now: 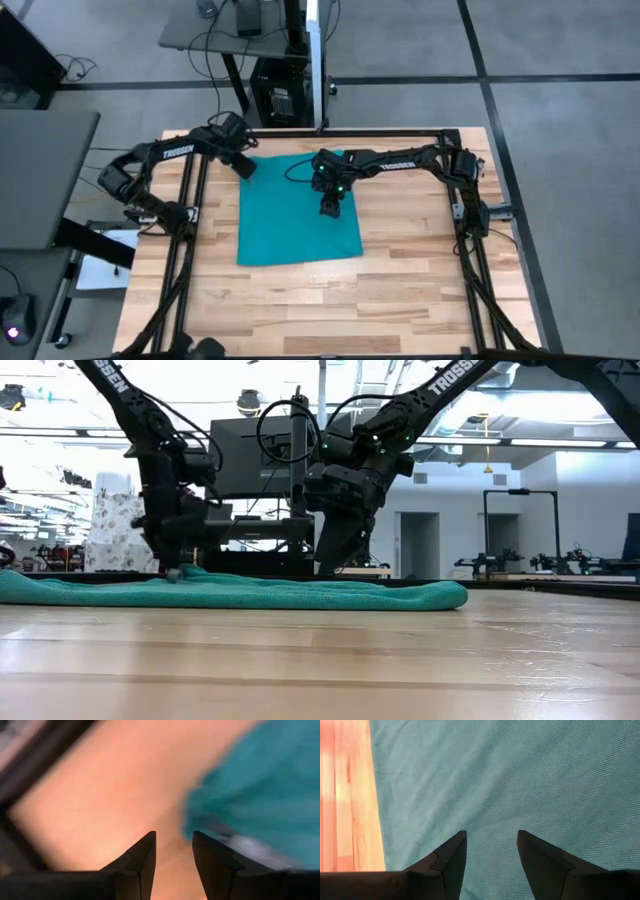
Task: Roll towel
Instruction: Fold the blue towel
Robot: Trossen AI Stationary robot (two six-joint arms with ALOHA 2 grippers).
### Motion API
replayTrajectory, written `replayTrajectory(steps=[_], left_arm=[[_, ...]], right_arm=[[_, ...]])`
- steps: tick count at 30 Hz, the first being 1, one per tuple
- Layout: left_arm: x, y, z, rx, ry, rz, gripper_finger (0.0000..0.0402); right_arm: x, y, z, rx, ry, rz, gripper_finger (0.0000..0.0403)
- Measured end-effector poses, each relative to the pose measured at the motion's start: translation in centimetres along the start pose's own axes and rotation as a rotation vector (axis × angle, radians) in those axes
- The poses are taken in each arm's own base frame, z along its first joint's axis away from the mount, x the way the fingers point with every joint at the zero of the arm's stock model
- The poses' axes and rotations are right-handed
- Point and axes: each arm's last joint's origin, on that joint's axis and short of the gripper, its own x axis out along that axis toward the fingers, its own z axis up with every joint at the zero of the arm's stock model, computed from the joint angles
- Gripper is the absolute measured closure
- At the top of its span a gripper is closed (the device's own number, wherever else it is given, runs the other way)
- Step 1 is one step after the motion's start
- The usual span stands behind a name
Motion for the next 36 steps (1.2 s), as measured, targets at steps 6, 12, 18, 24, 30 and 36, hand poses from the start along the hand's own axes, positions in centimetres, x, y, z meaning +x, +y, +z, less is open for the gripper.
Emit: replayTrajectory(steps=[6, 12, 18, 24, 30, 36], left_arm=[[-0.1, 1.0, 0.0, -0.100, 0.018, -0.021, 0.0291], [-0.5, -0.8, 0.7, -0.122, -0.048, -0.362, 0.0291], [0.0, -1.2, 0.5, -0.125, -0.070, -0.316, 0.0291], [0.1, -1.2, 0.4, -0.133, -0.066, -0.359, 0.0291], [-0.2, -2.0, 0.9, -0.135, -0.116, -0.458, 0.0291], [0.0, -1.6, 0.8, -0.093, -0.112, -0.319, 0.0291]], right_arm=[[0.0, 0.0, 0.0, 0.001, 0.001, 0.000, 0.0235], [0.0, 0.0, -0.1, 0.002, 0.006, 0.000, 0.0235], [0.0, 0.0, -0.1, 0.002, 0.006, 0.000, 0.0235], [0.0, 0.0, -0.1, 0.003, 0.006, -0.001, 0.0235], [0.0, 0.0, -0.1, 0.002, 0.005, 0.000, 0.0235], [0.0, 0.0, -0.1, 0.002, 0.005, -0.001, 0.0235]])
